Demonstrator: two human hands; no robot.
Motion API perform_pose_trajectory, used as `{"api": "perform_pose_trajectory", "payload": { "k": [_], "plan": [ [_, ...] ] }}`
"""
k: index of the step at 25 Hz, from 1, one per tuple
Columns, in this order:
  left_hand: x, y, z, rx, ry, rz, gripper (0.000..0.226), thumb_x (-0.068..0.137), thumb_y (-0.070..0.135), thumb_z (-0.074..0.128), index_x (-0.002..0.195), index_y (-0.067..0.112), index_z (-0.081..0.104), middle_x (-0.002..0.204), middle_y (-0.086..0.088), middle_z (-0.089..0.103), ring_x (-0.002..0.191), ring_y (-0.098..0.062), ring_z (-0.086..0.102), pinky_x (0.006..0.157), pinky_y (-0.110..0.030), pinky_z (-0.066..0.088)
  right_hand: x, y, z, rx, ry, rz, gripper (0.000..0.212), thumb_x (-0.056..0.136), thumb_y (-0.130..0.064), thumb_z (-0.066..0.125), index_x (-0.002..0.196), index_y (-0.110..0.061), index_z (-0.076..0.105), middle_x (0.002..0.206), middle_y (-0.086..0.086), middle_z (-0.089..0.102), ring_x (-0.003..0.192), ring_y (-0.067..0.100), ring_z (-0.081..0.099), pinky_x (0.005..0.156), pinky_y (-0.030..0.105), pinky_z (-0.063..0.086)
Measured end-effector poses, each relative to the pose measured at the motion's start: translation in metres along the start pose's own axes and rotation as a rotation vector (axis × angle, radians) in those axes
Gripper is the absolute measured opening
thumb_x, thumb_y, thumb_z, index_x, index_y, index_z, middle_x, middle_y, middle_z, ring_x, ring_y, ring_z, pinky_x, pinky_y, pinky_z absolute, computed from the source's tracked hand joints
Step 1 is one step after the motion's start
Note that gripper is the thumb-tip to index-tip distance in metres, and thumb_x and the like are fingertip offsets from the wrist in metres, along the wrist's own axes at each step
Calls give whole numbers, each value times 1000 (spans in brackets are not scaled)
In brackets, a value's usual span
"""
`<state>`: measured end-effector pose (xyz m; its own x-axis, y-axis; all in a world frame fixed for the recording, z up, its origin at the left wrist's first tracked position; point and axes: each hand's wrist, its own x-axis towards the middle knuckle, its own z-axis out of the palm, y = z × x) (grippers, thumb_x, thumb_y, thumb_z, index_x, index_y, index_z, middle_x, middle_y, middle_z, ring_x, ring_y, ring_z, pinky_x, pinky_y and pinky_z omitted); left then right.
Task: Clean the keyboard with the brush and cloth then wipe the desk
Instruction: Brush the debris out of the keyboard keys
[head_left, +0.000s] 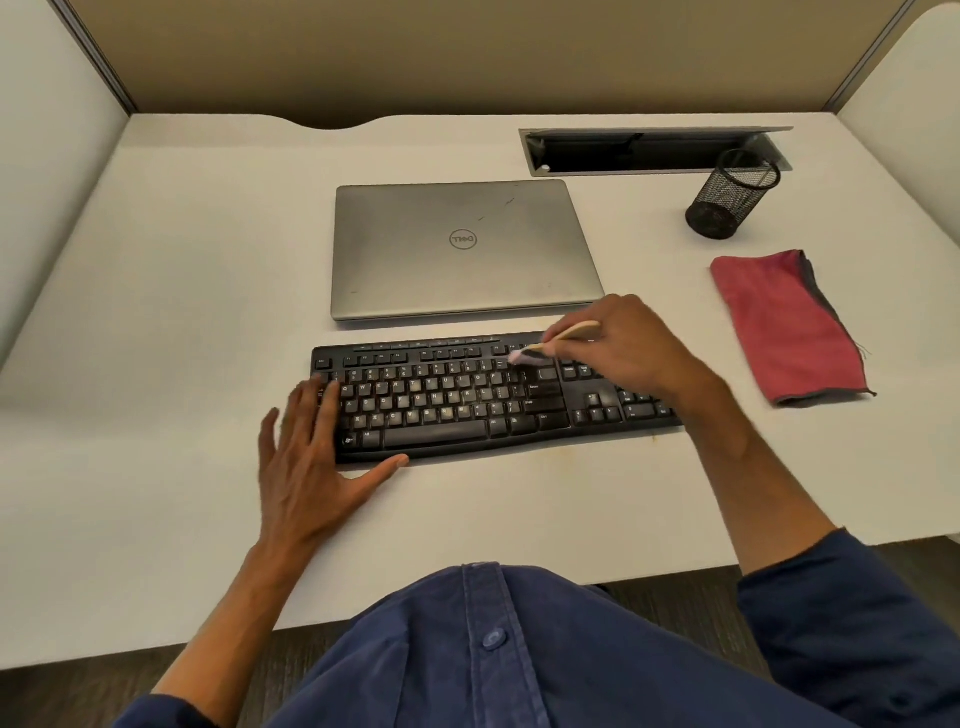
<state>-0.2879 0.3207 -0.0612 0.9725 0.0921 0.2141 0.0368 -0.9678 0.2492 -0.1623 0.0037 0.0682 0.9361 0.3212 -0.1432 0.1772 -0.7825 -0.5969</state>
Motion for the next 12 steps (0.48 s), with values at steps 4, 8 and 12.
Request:
{"api": "perform_pose_trajectory", "payload": {
  "k": [4,8,12],
  "plan": [
    [-7,-21,-2,-18,-91,-134,124,68,95,34,154,6,28,160,-15,31,149,-30,25,122,-48,15,25,-47,35,9,-113,-168,20,87,-35,73,105,-29,77,95,-10,75,82,2,62,72,21,42],
    [-8,-22,2,-80,-110,-142,118,73,92,32,155,8,29,160,-11,32,151,-25,22,124,-45,14,53,-97,67,-33,-180,-305,22,89,-34,71,109,-26,76,103,-7,75,91,9,64,77,25,45],
    [-6,-23,2,-111,-95,-143,111,78,88,36,156,10,27,160,-10,33,150,-23,23,123,-44,17,74,-132,90,-49,-231,-393,20,89,-37,70,104,-26,77,102,-9,75,91,9,65,72,23,44]
  ]
}}
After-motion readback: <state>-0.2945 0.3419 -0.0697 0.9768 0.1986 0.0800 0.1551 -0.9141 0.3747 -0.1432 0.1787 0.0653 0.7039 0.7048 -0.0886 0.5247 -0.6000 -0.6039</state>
